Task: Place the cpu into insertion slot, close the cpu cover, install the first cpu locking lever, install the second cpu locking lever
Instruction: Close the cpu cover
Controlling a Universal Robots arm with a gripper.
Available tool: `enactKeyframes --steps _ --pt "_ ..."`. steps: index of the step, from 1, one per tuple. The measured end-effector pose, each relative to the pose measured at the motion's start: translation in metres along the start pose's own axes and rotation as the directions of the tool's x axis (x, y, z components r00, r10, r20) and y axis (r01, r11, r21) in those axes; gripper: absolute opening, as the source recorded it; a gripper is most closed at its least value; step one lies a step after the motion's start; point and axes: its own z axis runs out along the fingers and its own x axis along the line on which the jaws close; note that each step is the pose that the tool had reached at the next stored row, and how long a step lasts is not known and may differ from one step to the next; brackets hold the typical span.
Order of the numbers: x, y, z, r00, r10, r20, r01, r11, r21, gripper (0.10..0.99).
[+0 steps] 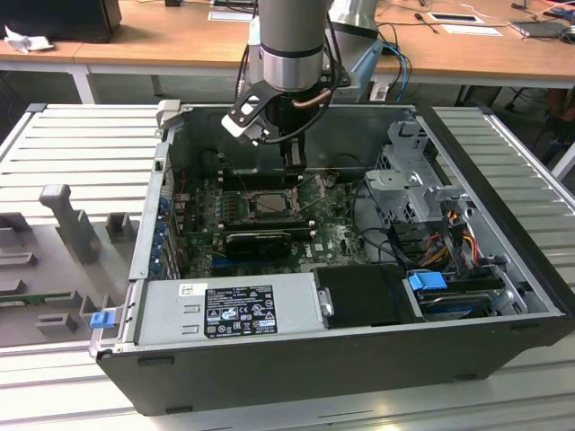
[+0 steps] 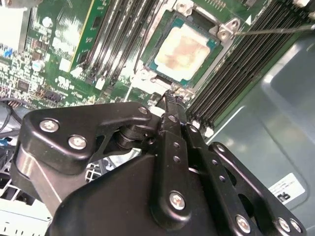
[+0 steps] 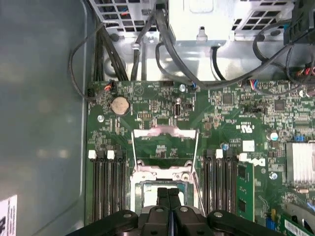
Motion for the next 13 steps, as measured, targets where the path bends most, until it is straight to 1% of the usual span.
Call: enactKeyframes --steps 6,7,8,9,11,12,13 --pt "0.0000 0.0189 0.0014 1.0000 -0.001 0.0000 0.001 1.0000 0.002 0.106" --pt "0.0000 0.0217 0.0016 1.0000 -0.001 0.0001 0.001 1.0000 0.003 0.106" --pt "0.0000 0.0268 0.0020 1.0000 -0.001 0.0001 0.001 1.0000 0.006 0.106" --pt "0.0000 0.0304 0.0023 1.0000 -0.002 0.0000 0.002 1.0000 0.007 0.106" --pt "0.0000 0.0326 0.0023 1.0000 -0.003 -0.0002 0.003 1.0000 0.009 0.106" --pt "0.0001 0.0340 0.0010 1.0000 -0.003 -0.0001 0.003 1.0000 0.009 0.106" --pt "0.0001 0.0369 0.0012 1.0000 -0.003 -0.0006 0.003 0.9999 0.010 0.106"
